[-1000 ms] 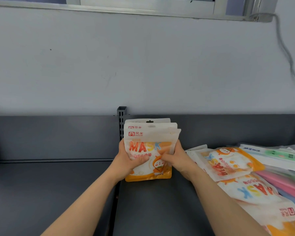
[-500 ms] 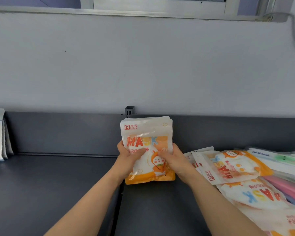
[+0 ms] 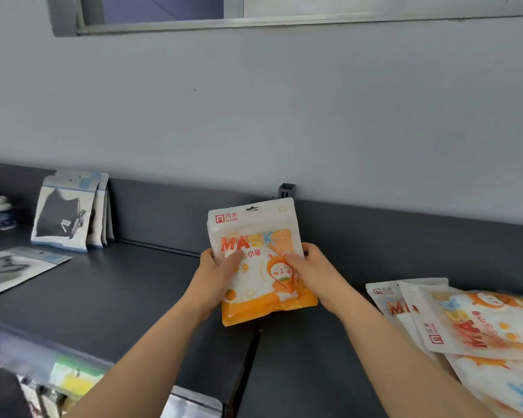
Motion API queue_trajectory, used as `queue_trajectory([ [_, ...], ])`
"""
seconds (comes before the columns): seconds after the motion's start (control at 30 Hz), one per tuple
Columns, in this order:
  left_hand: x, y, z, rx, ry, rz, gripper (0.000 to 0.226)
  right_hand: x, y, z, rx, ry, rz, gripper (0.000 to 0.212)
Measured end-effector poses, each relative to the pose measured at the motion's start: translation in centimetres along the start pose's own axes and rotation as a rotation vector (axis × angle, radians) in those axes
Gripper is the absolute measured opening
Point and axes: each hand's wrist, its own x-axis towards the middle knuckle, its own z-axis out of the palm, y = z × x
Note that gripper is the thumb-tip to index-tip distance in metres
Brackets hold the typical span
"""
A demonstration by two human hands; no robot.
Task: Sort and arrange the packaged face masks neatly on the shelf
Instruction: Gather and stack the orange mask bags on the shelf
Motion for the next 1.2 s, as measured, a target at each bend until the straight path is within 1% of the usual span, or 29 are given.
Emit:
queue_trajectory([
  [0.13, 0.1, 0.0, -3.7, 0.01, 0.084, -0.031, 0.055, 1.2, -1.1, 3.9, -0.039, -0.062, -0.023, 0.04],
  [0.33, 2.0, -0.2, -11.5, -0.009, 0.162, -0.014, 0.066, 4.0, -3.9, 11.8, -0.171, -0.123, -0.111, 0.034],
  [0.47, 4.5, -0.5, -18.8, -0.022, 0.146, -0.053, 0.099, 6.6, -5.8, 17.0, -0.296, -0.209, -0.087, 0.031],
  [0.6, 7.1, -0.4, -24.3, 0.033, 0.046, -0.09, 0.11, 9.2, -7.3, 20.9, -0.388, -0.244, -0.031, 0.028],
  [0.63, 7.6, -0.3, -25.2, 0.032, 0.025, -0.101, 0.117, 9.9, -7.6, 21.7, -0.402, -0.243, -0.016, 0.028],
  [0.7, 8.7, -0.6, -26.4, 0.017, 0.026, -0.089, 0.142, 10.9, -8.2, 22.8, -0.44, -0.243, 0.023, 0.03],
  [0.77, 9.3, -0.9, -27.3, 0.162, 0.079, -0.04, 0.163, 11.6, -8.7, 23.3, -0.486, -0.263, 0.067, 0.03],
  [0.83, 10.1, -1.0, -28.1, 0.304, 0.132, -0.003, 0.174, 12.3, -9.0, 23.6, -0.514, -0.279, 0.119, 0.031],
  [0.9, 11.1, -0.9, -28.4, 0.352, 0.106, 0.032, 0.175, 12.8, -9.0, 23.8, -0.545, -0.276, 0.159, 0.034],
  [0.97, 12.1, -0.4, -28.5, 0.402, 0.019, 0.029, 0.165, 13.3, -8.9, 23.7, -0.586, -0.256, 0.174, 0.037],
  [1.03, 12.8, -0.2, -28.6, 0.422, -0.049, -0.001, 0.153, 13.6, -8.6, 23.4, -0.584, -0.199, 0.182, 0.041],
  [1.13, 13.0, -0.4, -28.8, 0.415, -0.071, -0.041, 0.149, 13.0, -7.9, 22.8, -0.45, -0.05, 0.201, 0.055],
  [1.2, 12.5, -0.5, -28.8, 0.415, -0.059, -0.049, 0.15, 11.8, -7.5, 22.7, -0.337, 0.073, 0.198, 0.071],
])
